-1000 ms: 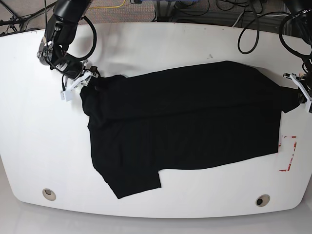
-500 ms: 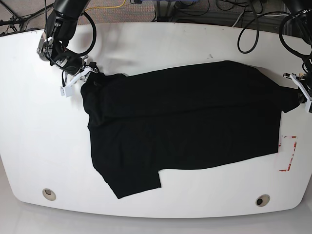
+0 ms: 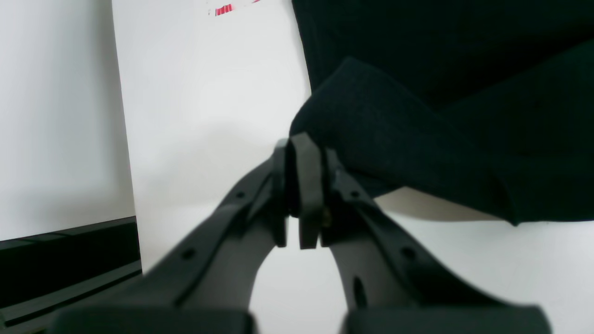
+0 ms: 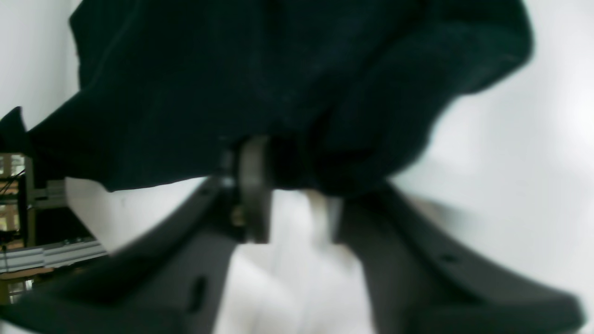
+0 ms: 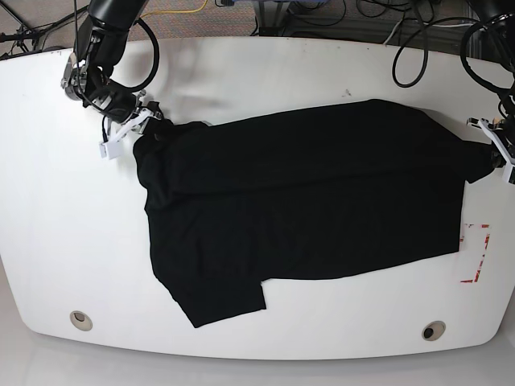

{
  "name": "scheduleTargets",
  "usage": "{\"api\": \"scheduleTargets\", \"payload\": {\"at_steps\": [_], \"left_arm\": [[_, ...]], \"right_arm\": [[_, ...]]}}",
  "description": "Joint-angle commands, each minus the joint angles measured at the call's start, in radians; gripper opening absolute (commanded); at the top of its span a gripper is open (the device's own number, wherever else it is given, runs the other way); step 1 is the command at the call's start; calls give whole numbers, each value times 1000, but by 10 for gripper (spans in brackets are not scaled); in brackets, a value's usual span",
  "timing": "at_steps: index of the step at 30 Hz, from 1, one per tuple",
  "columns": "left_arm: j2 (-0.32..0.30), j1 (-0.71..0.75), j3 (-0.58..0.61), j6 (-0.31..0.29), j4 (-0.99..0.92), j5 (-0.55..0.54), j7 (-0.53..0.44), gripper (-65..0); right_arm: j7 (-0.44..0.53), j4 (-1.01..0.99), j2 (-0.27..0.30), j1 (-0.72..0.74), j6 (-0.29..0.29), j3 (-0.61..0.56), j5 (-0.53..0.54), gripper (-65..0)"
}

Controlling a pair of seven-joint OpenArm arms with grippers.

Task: Fold the T-shirt properly
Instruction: 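Hold the shirt corners with both grippers, pulling it taut, then lift the shirt with both grippers and pull it toward the table edge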

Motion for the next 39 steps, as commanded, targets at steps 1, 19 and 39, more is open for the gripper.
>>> {"api": "scheduleTargets", "payload": {"at_steps": [1, 19, 39], "left_arm": [[-23, -9, -12, 6, 16, -5, -16, -650], [-23, -9, -12, 6, 16, -5, -16, -650], [-43, -49, -101, 4, 165, -16, -16, -650]], "right_arm": [[-9, 7, 11, 2, 0, -2, -7, -633], [-64, 211, 7, -87, -8, 6, -1, -650], [-183, 566, 53, -268, -9, 63, -8, -650]]}}
